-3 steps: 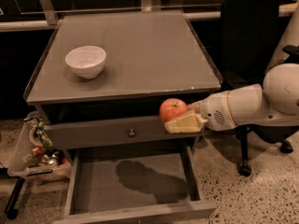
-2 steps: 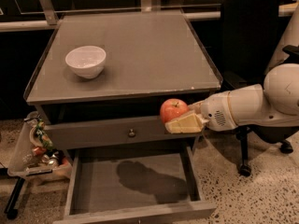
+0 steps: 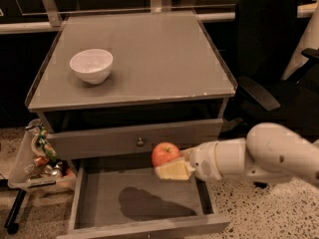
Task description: Place apple into middle drawer
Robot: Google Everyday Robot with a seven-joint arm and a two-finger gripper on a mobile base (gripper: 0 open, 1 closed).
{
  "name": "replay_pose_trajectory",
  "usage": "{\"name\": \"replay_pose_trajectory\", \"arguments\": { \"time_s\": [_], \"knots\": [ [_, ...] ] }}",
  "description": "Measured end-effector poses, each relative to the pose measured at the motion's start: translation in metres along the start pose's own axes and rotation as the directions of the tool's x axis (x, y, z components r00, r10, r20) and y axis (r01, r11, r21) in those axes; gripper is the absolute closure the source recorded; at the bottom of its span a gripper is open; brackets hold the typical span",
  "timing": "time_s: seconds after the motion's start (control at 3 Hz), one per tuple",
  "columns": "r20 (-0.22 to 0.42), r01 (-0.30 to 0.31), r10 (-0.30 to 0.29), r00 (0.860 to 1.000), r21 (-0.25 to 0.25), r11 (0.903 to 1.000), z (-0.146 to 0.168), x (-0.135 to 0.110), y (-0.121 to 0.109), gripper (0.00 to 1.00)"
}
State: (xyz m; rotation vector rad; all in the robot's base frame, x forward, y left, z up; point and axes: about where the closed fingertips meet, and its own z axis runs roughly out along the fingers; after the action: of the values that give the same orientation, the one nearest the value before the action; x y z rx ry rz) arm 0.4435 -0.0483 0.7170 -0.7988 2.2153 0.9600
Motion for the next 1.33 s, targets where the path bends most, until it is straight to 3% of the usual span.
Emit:
{"name": "replay_pose_trajectory", "arguments": {
  "time_s": [0.33,1.0,1.33],
  "knots": [
    [-0.015,-0.063,0.063,0.998,-0.004,0.998,0.044,0.045,-0.001,1.0],
    [-0.025,-0.08,0.079,0.997,-0.023,0.9965,0.057,0.054,-0.004,1.0],
    [-0.044,-0.101,0.1,0.994,-0.021,0.9946,0.093,0.077,-0.016,1.0]
  ]
}}
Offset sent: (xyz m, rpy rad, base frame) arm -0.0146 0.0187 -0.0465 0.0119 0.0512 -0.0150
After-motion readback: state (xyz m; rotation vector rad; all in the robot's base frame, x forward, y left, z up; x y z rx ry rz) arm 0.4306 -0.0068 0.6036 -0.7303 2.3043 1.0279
